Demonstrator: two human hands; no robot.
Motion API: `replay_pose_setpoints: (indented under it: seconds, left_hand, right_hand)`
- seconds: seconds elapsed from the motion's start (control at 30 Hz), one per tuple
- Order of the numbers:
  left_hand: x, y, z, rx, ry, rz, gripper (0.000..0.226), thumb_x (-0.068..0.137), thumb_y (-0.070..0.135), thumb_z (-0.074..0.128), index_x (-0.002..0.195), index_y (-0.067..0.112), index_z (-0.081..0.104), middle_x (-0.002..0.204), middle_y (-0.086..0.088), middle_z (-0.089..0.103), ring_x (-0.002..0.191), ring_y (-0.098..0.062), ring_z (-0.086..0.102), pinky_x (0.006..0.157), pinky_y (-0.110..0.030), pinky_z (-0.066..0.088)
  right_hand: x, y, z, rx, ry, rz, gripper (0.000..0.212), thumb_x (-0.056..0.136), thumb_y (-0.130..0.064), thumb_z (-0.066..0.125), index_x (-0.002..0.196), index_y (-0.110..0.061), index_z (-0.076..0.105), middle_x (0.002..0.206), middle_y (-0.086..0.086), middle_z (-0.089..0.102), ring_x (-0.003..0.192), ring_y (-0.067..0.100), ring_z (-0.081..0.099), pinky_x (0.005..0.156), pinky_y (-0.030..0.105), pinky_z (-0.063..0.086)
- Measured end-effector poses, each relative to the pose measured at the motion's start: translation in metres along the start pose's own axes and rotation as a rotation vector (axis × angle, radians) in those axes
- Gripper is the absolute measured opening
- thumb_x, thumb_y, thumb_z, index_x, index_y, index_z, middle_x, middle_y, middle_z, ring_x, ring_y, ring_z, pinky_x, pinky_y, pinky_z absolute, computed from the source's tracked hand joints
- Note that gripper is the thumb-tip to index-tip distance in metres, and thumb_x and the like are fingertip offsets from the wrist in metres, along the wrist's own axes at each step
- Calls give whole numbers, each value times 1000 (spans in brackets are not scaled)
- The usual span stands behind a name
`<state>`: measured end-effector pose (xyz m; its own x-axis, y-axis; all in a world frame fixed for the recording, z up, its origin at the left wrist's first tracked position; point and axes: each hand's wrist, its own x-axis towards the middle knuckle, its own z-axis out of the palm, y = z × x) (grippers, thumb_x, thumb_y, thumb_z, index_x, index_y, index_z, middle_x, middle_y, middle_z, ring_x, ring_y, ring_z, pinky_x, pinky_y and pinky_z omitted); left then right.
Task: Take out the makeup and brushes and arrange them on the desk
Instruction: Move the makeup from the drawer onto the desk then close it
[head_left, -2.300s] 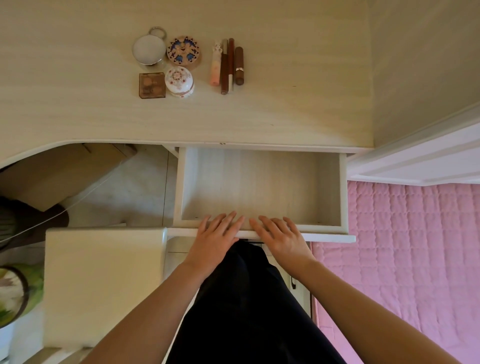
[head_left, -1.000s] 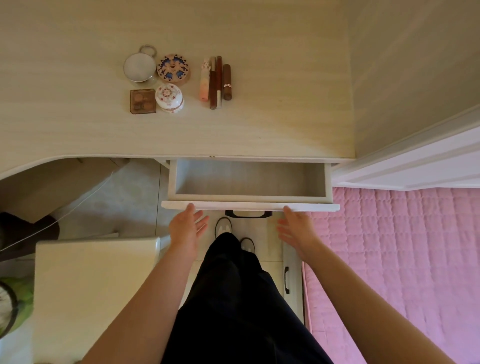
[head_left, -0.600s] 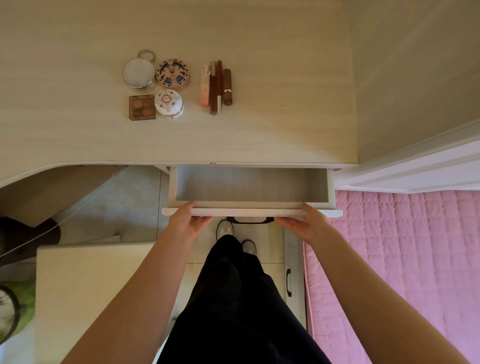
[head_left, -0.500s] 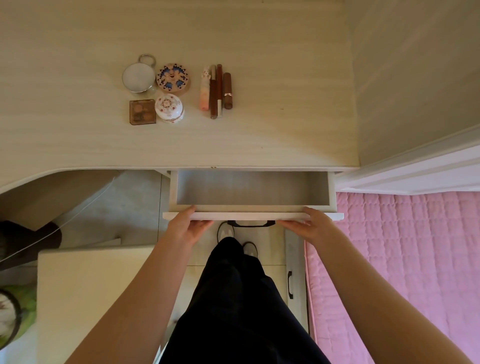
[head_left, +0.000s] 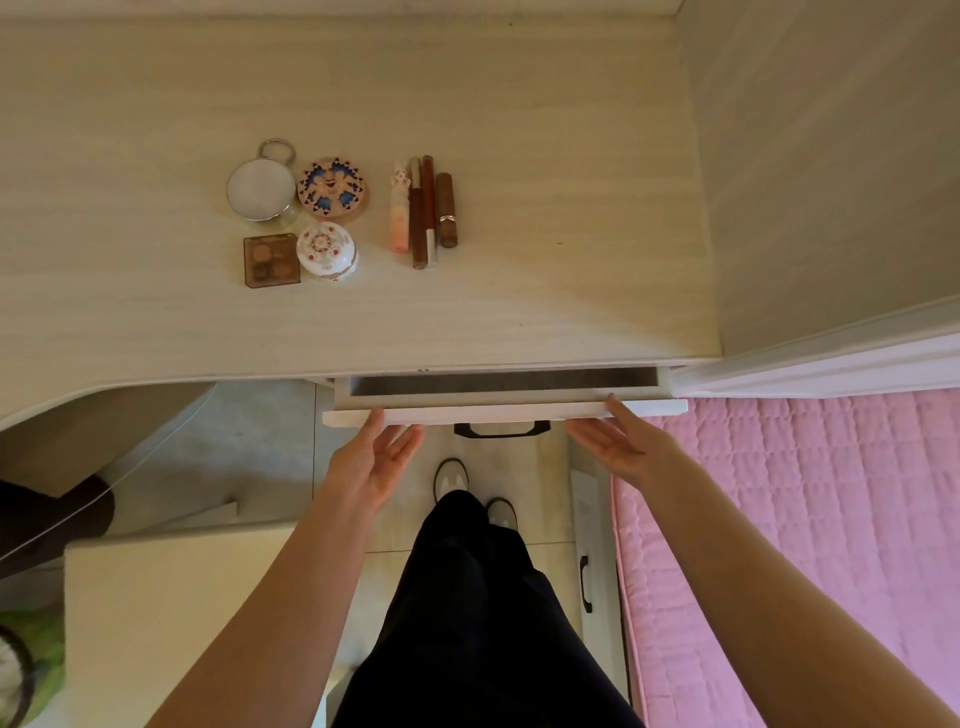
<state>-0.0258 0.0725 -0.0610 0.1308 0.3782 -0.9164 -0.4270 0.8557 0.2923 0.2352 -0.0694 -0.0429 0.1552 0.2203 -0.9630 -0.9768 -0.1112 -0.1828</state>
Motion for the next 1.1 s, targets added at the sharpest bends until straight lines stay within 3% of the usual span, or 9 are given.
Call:
replay_pose_setpoints:
  seconds: [0.13,0.27,0.4,0.5,0.7,0.8,0.9,1.0,1.1]
  left_hand:
    - [8,4,10,-21,1,11,17,92,6,59,107,-1,56,105,-22,69,98,-35,68,90,-53,52]
    - [12,8,17,-69,-18,-1,19,97,13,55,109,-1,55,108,-23,67,87,-39,70,89,-55,52]
    - [19,18,30,-124,-24,-41,32,100,22,48,125,1,49,122,-22,59,89,-43,65,73,-56,54]
    - [20,18,34,-124,-13,-53,38,101,24,47,132,3,43,128,-22,54,94,-44,62,71,-55,54]
    - [17,17,34,-165,-5,-57,39,101,24,47,133,3,41,132,-22,52,103,-47,59,73,-57,53]
    - [14,17,35,-175,-66,-48,37,103,27,40,132,4,42,130,-21,53,100,-49,62,73,-58,52]
    - [14,17,39,-175,-86,-55,39,104,31,34,133,5,41,125,-19,55,100,-49,62,80,-59,49]
    - [11,15,39,-236,-80,-70,40,104,33,33,130,5,45,125,-18,56,101,-50,61,82,-59,49]
    - [10,14,38,-238,-85,-71,40,104,33,34,130,5,46,127,-18,56,103,-47,63,84,-54,51]
  right_hand:
    - [8,-2,0,26,-20,-37,19,94,-10,55,111,-1,52,120,26,58,116,41,56,101,55,41]
    - [17,-1,6,23,-45,-79,11,98,-14,50,98,-4,54,104,22,63,87,35,67,104,54,40]
    - [24,-8,15,80,-39,-82,8,99,-11,46,98,-5,51,117,23,57,114,42,57,90,58,45]
    - [24,-6,18,99,-28,-87,7,99,-10,46,99,-5,52,127,23,54,118,42,54,87,58,46]
    - [24,-6,18,114,-31,-100,8,100,-10,45,102,-6,51,129,25,53,114,41,57,86,57,47]
    - [24,-6,20,106,-56,-139,14,100,-10,45,112,-5,50,115,25,60,91,37,68,76,55,50]
    - [26,-10,22,81,-50,-163,11,101,-10,43,107,-8,52,102,24,63,76,30,72,75,57,49]
    - [26,-10,21,44,-38,-142,9,101,-12,43,101,-12,52,103,22,66,80,30,73,69,56,51]
    - [26,-7,20,-5,-15,-142,12,100,-14,45,109,-14,54,105,15,67,91,30,68,68,51,52]
